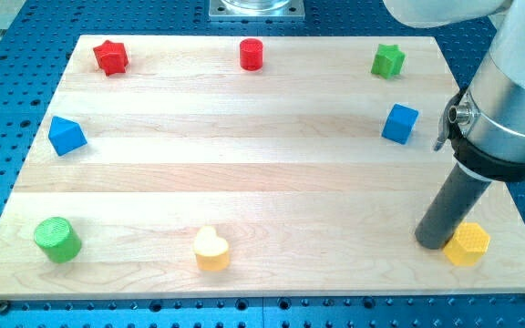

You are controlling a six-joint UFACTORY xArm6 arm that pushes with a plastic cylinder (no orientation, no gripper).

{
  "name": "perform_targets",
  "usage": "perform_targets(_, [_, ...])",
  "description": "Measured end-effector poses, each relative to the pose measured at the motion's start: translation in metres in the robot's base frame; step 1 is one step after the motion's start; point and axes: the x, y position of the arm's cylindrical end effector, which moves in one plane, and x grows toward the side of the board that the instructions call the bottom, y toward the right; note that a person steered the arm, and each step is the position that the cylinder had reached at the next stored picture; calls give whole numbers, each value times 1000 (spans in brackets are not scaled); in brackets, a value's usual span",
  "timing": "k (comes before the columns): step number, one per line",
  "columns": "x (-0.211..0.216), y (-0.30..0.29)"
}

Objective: Place your arm at the top left of the hexagon

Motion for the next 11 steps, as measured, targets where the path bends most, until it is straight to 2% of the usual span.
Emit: perform_targets(11, [-8, -12])
